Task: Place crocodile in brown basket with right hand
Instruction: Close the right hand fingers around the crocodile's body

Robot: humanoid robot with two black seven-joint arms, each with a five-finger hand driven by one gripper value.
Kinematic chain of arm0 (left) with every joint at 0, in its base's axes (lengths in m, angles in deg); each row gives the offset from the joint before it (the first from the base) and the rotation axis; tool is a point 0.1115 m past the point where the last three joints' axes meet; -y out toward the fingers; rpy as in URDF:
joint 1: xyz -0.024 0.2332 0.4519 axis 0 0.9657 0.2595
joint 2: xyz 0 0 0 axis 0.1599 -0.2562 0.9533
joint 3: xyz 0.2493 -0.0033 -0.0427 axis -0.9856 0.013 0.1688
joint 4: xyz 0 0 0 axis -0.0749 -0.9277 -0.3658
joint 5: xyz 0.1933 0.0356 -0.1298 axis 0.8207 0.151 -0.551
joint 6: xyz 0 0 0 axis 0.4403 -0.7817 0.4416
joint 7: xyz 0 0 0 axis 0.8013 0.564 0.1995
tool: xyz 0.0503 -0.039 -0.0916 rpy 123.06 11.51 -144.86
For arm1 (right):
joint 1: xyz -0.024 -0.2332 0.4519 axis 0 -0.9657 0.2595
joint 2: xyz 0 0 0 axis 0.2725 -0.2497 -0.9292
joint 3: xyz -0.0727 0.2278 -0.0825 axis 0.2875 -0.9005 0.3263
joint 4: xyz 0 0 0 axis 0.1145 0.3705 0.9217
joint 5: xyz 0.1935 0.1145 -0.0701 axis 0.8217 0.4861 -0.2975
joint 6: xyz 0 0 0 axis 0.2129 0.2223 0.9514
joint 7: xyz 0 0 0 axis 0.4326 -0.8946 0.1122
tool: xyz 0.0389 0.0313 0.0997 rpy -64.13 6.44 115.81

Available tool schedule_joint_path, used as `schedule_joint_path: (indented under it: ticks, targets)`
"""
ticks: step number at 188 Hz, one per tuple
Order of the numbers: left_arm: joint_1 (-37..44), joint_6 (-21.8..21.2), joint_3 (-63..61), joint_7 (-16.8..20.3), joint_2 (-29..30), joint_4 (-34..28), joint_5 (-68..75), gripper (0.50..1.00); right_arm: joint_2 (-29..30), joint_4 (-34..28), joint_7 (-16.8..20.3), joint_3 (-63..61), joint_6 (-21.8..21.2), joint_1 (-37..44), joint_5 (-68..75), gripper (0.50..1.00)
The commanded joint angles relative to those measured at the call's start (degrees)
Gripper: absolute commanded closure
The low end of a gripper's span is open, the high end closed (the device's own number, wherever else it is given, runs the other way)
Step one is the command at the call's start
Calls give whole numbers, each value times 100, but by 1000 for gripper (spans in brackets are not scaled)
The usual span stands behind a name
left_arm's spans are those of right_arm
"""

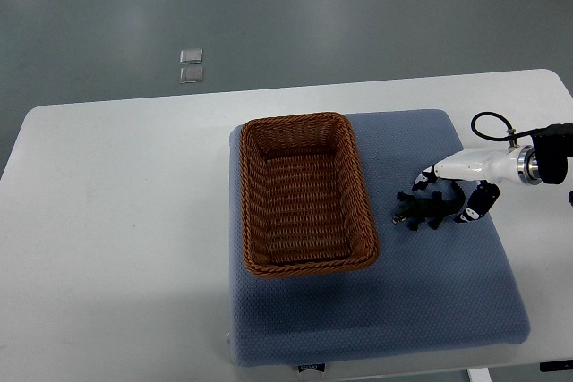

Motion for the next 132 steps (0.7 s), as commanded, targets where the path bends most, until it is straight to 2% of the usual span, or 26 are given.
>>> schedule_joint_path:
  ticks: [1, 18, 45, 65, 132]
  targets:
    - [0, 0, 0, 1, 0, 0, 0, 500, 6, 6, 0, 8, 7, -11, -11, 752]
    - [0, 0, 0, 1, 0, 0, 0, 500, 6, 6, 0, 26, 7, -11, -20, 783]
    - [0, 0, 0, 9, 0, 0, 0, 500, -3, 6, -9, 43, 7, 7, -46, 920]
    - [0, 0, 0, 1, 0, 0, 0, 500, -20, 6, -17, 43, -2, 51, -38, 991]
    - [0, 0, 0, 1, 0, 0, 0, 500, -328, 6, -70, 17, -54, 332, 59, 1000]
